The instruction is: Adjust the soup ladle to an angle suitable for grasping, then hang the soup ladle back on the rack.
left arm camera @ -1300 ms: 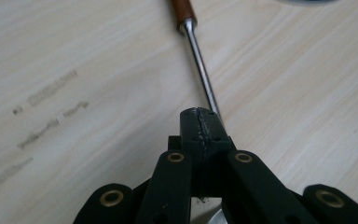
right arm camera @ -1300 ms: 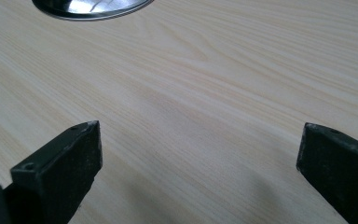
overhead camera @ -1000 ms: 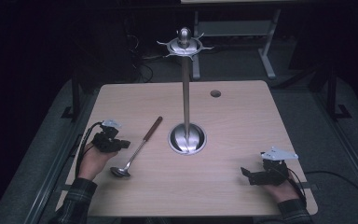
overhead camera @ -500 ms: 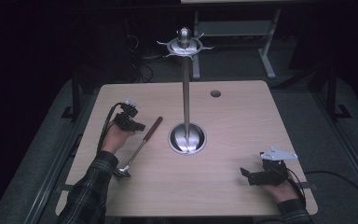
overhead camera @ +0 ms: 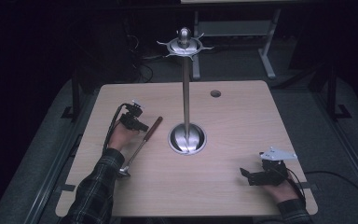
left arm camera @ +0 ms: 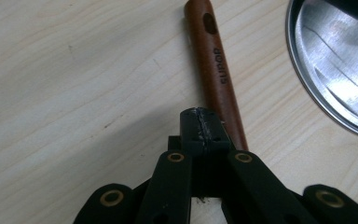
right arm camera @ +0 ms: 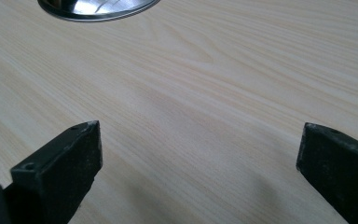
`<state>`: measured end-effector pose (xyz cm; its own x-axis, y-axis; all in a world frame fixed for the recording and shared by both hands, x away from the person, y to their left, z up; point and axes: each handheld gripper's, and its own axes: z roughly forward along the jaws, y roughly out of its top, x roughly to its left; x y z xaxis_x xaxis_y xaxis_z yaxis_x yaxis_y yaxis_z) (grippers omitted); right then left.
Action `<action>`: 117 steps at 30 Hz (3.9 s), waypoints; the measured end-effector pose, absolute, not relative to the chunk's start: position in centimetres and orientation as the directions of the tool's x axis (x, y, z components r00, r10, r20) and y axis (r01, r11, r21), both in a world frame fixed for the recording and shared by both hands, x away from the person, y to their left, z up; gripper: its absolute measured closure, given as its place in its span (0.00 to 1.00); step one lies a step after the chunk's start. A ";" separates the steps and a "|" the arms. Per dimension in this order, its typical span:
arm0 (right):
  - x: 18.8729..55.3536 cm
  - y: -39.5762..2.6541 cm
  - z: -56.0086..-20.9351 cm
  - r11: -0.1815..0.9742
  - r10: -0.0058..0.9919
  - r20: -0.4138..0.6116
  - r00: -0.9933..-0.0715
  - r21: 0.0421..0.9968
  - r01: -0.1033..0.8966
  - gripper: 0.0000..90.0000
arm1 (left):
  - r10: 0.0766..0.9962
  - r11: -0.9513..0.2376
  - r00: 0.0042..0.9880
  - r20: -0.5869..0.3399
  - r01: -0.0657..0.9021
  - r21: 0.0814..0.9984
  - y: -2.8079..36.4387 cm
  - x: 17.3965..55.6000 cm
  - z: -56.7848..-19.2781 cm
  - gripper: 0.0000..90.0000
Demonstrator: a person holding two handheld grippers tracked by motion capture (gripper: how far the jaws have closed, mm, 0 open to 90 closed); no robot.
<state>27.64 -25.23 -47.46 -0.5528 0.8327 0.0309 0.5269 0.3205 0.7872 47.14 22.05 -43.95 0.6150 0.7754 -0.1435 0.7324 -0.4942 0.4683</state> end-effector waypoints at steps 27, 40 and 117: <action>28.1 -24.8 -47.4 0.332 0.825 0.026 -0.565 0.787 0.520 0.00 | 0.696 -0.575 0.703 -0.148 0.669 0.471 18.4 45.4 -43.7 1.00; 28.5 -24.1 -47.3 0.337 0.812 0.033 -0.583 0.789 0.513 0.00 | 0.681 -0.590 0.721 -0.125 0.642 0.490 19.0 42.5 -42.6 0.76; 28.4 -24.2 -47.3 0.344 0.814 0.018 -0.581 0.790 0.507 0.00 | 0.697 -0.584 0.715 -0.045 0.604 0.542 19.4 41.2 -43.4 0.82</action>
<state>28.45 -24.19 -47.31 -0.5811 0.8136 0.0184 0.5068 0.3441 0.7904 41.25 19.36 -43.39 0.7152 0.6975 -0.0451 0.6039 -0.5843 0.5421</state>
